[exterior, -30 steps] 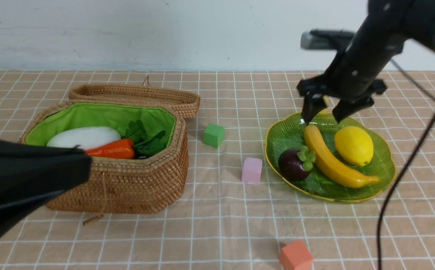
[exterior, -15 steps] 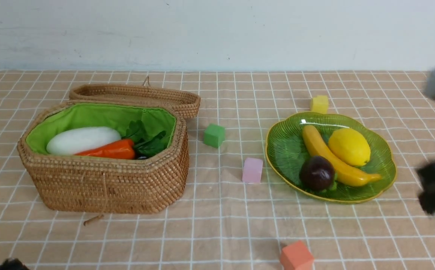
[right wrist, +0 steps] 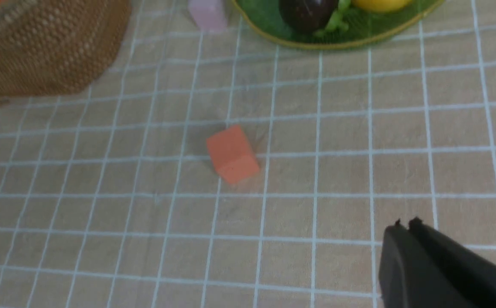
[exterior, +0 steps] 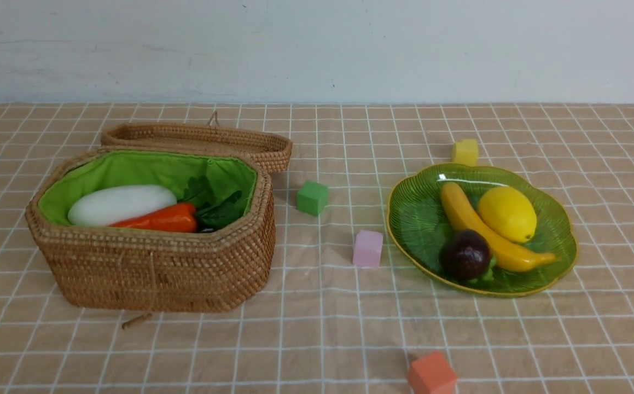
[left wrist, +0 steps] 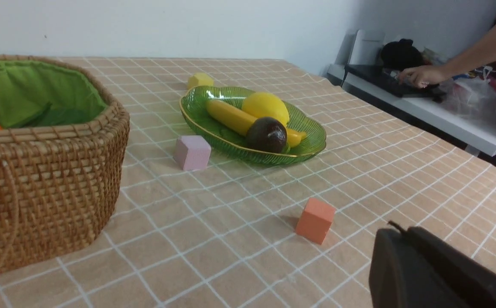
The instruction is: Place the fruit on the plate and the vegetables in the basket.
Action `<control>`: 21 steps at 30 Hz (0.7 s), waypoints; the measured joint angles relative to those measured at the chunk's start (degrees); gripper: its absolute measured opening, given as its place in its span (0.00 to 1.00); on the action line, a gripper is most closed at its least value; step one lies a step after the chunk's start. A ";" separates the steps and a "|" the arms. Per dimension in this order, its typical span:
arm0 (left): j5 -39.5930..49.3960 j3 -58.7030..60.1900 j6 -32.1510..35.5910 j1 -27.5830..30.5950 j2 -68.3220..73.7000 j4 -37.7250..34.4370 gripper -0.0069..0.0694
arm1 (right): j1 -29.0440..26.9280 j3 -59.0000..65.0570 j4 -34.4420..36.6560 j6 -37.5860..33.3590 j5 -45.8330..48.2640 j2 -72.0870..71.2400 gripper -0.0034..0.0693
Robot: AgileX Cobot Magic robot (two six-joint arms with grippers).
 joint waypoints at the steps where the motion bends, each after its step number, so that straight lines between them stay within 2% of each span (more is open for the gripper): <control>1: 0.38 0.00 0.00 0.00 0.00 0.00 0.07 | 0.00 0.80 -0.05 0.86 -1.29 -1.25 0.08; 11: 1.63 0.00 0.00 0.00 0.00 0.00 0.07 | 0.00 4.90 -2.54 2.45 -5.08 -8.12 0.11; 13: 1.63 0.00 0.00 0.00 0.00 0.00 0.07 | 0.00 6.26 -3.87 2.09 -9.52 -8.18 0.06; 14: 1.63 0.00 0.00 0.00 0.00 0.00 0.07 | -0.17 9.29 -5.88 0.12 -16.00 -8.25 0.04; 15: 1.63 0.00 0.00 0.00 0.00 0.00 0.07 | -0.38 9.73 -6.42 -0.17 -16.74 -8.39 0.04; 16: 1.63 0.00 0.00 0.00 0.00 0.00 0.07 | -2.31 13.85 -8.38 -2.41 -22.16 -9.44 0.04; 17: 1.63 0.00 0.00 0.00 0.00 0.00 0.07 | -2.65 14.43 -8.86 -2.81 -22.73 -9.82 0.03; 18: 1.68 0.00 0.00 0.00 0.00 0.00 0.07 | -5.32 19.19 -9.88 -4.01 -26.75 -11.34 0.04; 21: 1.75 0.00 0.00 0.00 0.00 0.00 0.07 | -10.00 27.41 -10.10 -5.17 -29.78 -15.72 0.04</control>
